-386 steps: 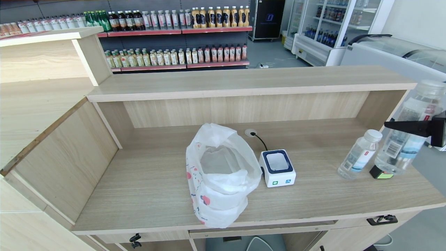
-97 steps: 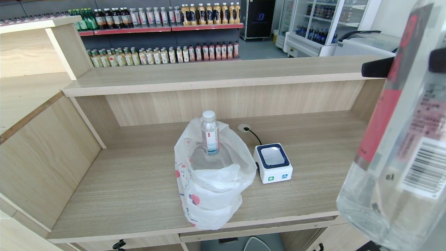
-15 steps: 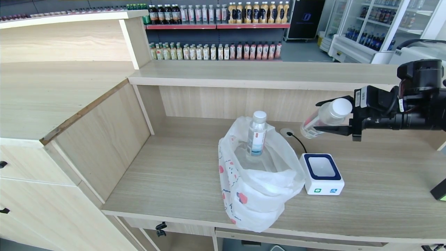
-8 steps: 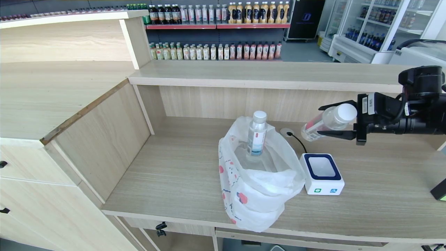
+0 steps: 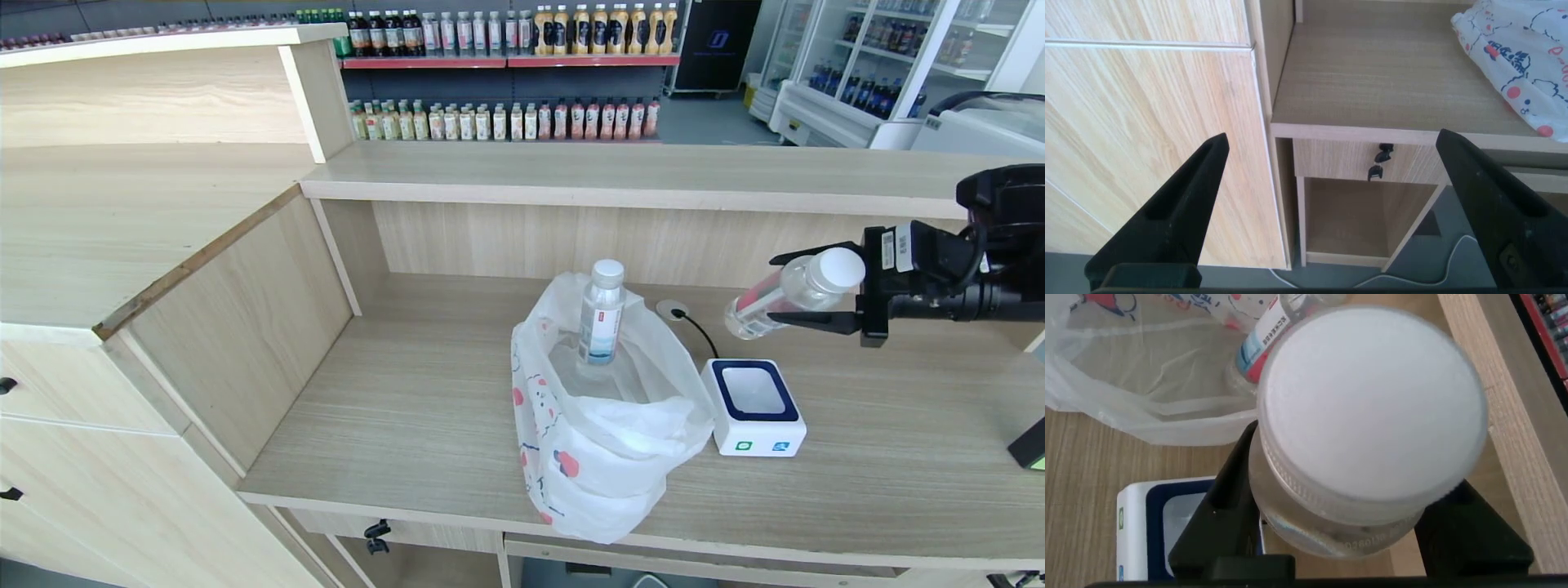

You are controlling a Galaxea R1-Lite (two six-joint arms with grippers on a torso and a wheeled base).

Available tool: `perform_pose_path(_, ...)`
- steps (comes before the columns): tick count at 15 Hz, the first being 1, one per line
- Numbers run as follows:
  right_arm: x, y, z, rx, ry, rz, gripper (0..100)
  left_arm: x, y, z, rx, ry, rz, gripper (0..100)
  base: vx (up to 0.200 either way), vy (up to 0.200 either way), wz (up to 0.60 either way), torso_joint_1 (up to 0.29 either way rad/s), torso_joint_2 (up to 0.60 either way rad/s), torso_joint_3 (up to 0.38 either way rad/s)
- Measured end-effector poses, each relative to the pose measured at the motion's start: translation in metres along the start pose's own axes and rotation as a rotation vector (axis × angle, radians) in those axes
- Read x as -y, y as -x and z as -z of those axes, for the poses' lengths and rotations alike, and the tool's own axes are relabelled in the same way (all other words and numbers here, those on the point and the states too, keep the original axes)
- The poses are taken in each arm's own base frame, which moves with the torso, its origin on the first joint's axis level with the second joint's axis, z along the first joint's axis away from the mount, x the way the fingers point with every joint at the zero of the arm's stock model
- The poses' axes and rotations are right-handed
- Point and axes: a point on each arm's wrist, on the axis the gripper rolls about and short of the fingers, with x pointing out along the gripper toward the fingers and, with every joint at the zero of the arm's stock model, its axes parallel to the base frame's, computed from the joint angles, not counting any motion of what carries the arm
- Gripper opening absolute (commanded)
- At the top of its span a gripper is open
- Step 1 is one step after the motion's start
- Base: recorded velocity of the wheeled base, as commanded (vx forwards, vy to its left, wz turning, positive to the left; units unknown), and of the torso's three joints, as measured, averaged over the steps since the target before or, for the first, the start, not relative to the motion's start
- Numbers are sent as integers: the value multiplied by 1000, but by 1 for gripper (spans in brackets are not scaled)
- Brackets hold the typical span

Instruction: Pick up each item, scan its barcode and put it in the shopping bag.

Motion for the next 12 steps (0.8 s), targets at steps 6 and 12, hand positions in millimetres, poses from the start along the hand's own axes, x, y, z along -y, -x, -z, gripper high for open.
perform_pose_path(6, -15, -1, 2, -5, 14, -89, 0, 0, 0, 0, 0, 0, 1, 100, 0, 0, 0, 0, 0, 0)
perform_pose_path(12, -15, -4, 6, 5, 74, -99, 0, 0, 0, 0, 0, 0, 0, 100, 0, 0, 0, 0, 0, 0)
